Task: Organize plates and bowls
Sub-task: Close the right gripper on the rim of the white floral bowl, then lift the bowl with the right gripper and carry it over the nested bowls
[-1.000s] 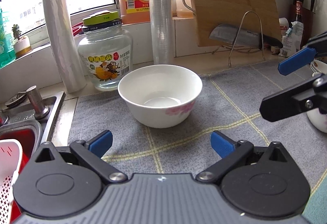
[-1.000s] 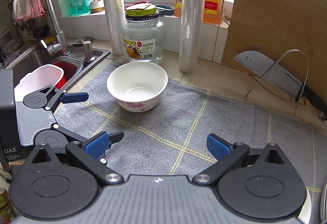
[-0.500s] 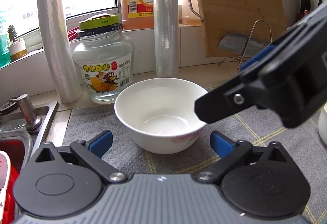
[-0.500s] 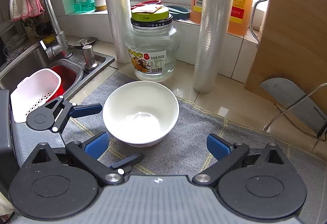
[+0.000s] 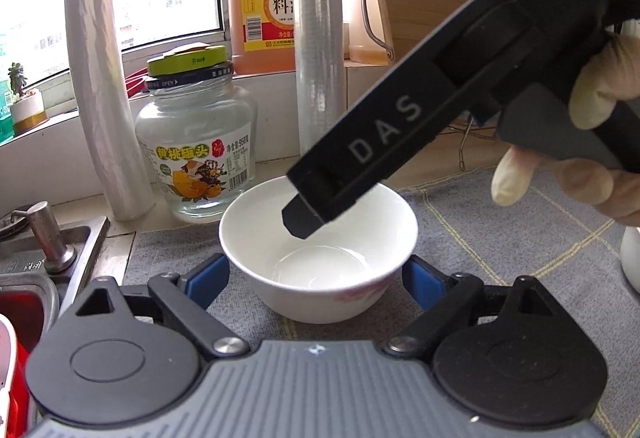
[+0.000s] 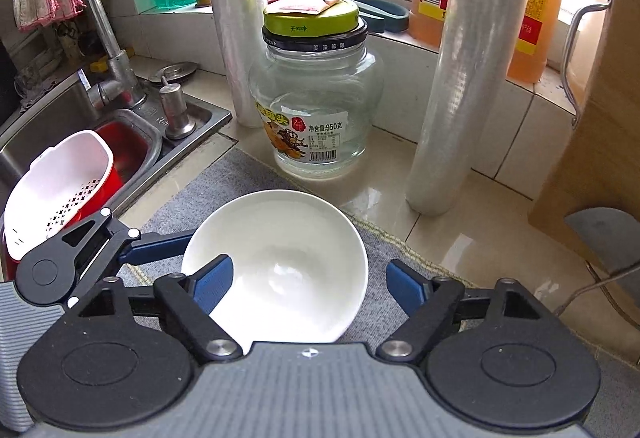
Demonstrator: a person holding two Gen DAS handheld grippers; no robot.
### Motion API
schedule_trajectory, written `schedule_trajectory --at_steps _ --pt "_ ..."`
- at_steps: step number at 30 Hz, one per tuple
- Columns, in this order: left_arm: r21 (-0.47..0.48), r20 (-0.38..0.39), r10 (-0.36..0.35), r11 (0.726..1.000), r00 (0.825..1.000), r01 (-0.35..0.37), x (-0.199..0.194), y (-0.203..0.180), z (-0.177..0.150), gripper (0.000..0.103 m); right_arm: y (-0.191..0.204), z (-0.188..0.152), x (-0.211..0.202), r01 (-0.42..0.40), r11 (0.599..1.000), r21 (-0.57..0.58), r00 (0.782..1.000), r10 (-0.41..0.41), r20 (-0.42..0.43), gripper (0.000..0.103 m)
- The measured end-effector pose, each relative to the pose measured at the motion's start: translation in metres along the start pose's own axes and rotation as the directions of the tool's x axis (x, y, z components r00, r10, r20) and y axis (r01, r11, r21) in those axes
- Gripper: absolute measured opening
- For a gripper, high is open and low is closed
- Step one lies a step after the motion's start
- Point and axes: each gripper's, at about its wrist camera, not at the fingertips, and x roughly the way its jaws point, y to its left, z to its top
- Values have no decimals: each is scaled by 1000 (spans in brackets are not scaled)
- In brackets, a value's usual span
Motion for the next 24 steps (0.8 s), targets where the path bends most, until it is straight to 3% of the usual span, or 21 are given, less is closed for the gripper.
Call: schedule_trajectory --at_steps 11,24 --pt "-15 3 -17 1000 1000 17 3 3 1 92 -4 9 22 -32 999 -3 999 32 -26 68" --pt "22 -10 -31 999 999 31 1 2 1 92 -6 9 21 -69 997 -14 996 68 -63 68"
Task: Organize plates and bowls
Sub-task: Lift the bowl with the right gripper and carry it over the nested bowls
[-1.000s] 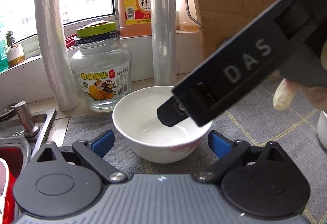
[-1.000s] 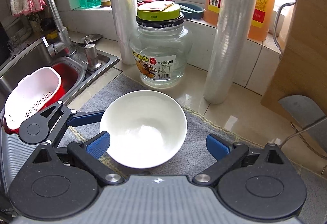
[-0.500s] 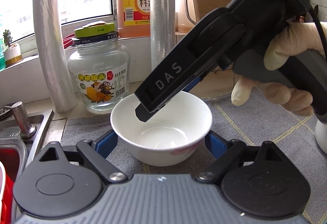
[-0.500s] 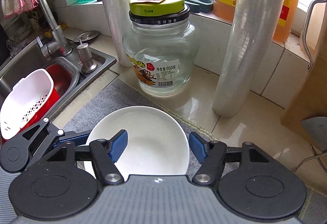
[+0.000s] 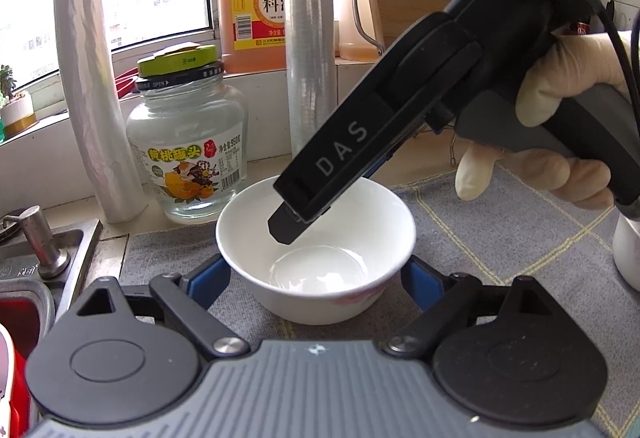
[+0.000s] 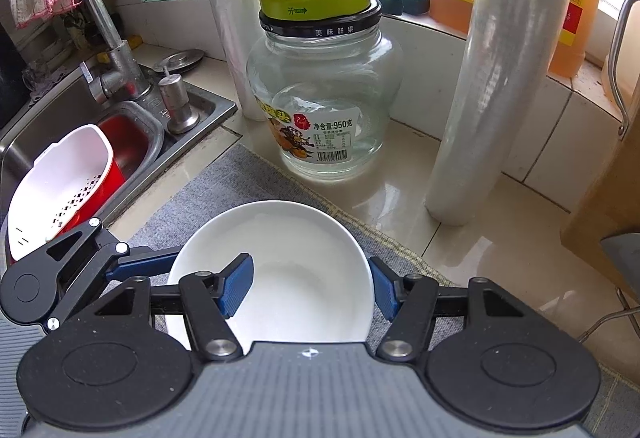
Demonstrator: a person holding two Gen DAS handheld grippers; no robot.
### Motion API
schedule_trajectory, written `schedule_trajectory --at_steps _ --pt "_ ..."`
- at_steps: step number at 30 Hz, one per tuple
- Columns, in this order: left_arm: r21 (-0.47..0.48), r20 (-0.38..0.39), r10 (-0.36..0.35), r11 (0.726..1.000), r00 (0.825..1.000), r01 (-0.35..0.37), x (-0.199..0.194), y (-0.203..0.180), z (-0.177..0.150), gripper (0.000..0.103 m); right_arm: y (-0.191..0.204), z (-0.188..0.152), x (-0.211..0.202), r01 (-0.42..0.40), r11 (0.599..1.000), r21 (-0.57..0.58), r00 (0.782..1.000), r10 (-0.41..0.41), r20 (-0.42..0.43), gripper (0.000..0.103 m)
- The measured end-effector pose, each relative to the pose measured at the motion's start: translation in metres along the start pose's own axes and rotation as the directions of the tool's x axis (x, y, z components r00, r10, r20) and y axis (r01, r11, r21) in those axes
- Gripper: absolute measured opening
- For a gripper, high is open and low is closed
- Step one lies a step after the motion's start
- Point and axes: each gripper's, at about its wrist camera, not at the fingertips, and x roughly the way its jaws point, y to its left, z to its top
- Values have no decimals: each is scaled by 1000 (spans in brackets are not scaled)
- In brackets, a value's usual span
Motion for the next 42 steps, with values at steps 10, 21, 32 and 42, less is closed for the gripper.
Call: schedule_trajectory --at_steps 10,21,32,42 --pt "39 -44 -24 999 999 26 -14 -5 3 92 6 -10 -17 -10 1000 18 1000 10 -3 68" --pt "43 -93 -59 997 994 64 -53 -23 0 92 28 -38 -57 -33 999 42 999 32 11 68" --pt "88 -137 -106 989 985 119 -87 -56 -9 92 46 -83 -96 -23 997 75 1000 23 7 68" --pt "160 -169 -157 970 973 184 -109 -83 -2 92 44 -115 -133 -18 992 122 1000 15 26 68"
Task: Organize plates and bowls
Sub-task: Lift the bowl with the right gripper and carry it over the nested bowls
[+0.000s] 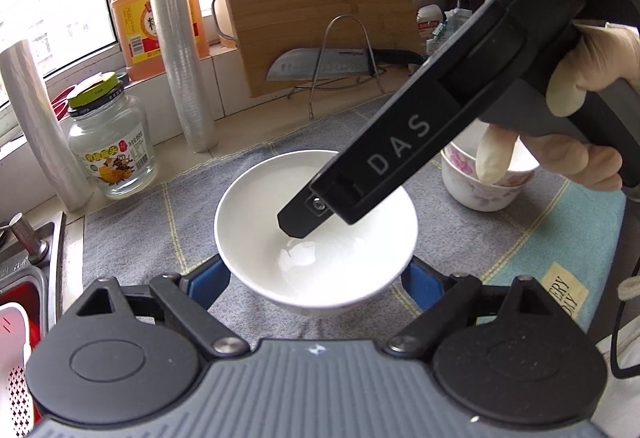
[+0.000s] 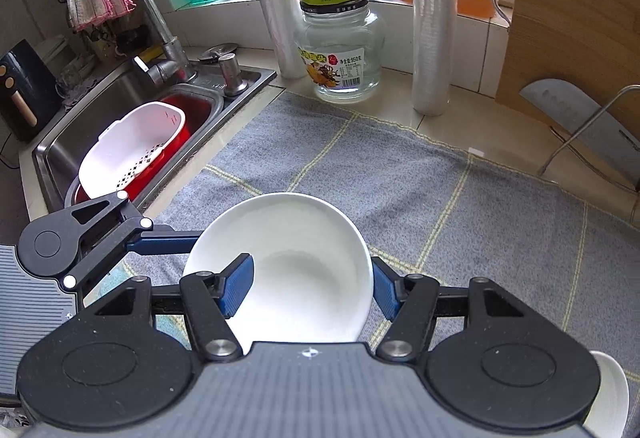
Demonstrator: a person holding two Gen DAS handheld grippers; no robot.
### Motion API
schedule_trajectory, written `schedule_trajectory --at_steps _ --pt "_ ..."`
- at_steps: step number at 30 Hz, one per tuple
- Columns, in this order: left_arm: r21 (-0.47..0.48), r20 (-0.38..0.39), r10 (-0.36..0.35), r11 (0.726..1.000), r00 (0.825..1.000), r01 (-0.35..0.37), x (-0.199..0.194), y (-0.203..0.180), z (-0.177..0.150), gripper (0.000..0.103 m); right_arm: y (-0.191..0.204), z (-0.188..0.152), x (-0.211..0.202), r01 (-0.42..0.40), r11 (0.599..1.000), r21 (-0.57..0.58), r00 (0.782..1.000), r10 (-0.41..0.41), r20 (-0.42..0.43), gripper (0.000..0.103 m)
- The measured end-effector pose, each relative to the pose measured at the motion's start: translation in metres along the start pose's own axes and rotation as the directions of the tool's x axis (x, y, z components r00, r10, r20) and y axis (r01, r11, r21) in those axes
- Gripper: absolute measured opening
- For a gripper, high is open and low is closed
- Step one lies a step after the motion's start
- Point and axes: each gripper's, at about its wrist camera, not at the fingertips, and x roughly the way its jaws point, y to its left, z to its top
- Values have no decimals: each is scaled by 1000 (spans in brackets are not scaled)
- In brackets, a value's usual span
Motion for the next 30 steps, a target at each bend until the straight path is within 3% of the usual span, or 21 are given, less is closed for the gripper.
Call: schedule_trajectory --at_steps 9,17,30 --pt "93 -3 -55 994 998 55 -1 -23 18 92 -14 -23 -33 35 999 41 998 -37 47 68" --pt "153 34 -124 981 992 117 5 -47 39 92 -34 -38 -63 117 989 88 988 -125 85 68" --pt "213 118 -251 952 961 222 27 -94 75 92 -81 -58 -106 269 947 175 952 -289 101 68"
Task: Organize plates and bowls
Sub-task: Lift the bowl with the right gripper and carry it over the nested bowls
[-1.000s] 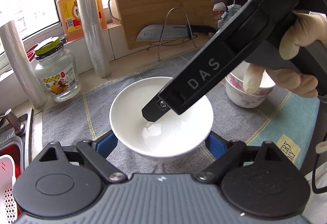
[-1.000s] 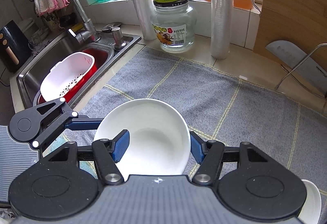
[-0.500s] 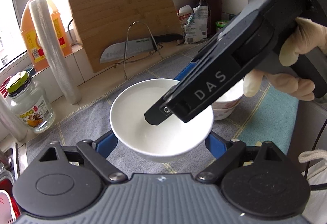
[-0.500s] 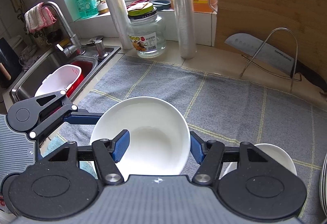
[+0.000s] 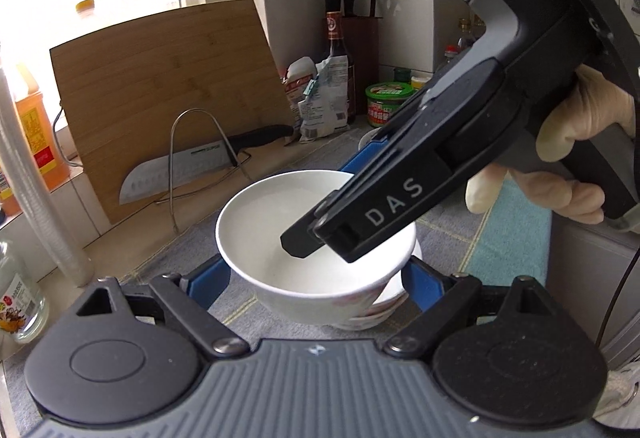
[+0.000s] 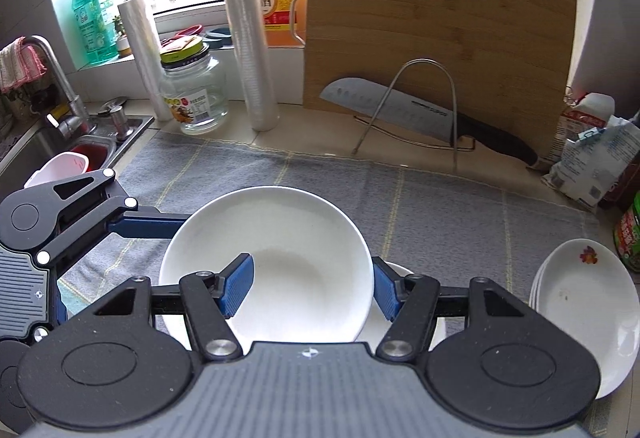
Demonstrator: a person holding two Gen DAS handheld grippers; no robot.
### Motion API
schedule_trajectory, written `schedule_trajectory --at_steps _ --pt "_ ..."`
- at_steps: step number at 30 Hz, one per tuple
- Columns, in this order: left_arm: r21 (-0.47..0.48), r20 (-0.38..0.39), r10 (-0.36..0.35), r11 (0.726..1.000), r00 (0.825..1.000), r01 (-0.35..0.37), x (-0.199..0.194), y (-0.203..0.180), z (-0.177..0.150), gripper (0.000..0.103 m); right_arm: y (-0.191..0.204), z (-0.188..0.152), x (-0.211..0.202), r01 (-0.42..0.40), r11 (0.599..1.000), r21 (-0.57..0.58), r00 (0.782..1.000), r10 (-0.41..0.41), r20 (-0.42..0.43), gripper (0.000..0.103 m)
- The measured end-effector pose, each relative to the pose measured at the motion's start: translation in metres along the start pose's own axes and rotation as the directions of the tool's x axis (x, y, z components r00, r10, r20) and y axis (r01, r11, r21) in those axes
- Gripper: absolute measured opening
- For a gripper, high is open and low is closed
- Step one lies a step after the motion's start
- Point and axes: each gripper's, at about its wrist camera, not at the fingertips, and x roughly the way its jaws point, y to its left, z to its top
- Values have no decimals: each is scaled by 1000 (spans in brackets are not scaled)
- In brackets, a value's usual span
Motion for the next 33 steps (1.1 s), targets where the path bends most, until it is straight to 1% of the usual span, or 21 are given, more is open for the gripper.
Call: schedule_trajectory --at_steps 5,10,16,21,28,33 --pt "5 8 -23 1000 1000 23 16 -8 5 92 -18 -4 -2 27 999 24 1000 -27 -1 68" --pt "-4 -3 -49 999 999 49 34 -12 5 92 -32 -8 5 58 997 45 998 -57 -20 68" --pt "-4 -28 -65 998 998 65 50 -15 0 92 -43 -14 12 56 996 73 998 -53 -46 68" --pt "-2 -53 -64 998 997 64 57 -15 -1 92 -46 -16 17 45 995 83 998 -41 -57 68" --pt "-10 -83 -64 998 994 64 59 -16 -6 92 -48 -16 24 35 996 82 997 -29 -75 68" --pt "-13 -88 -65 998 994 64 61 -16 -7 92 -47 -16 26 39 996 79 996 -33 -83 68"
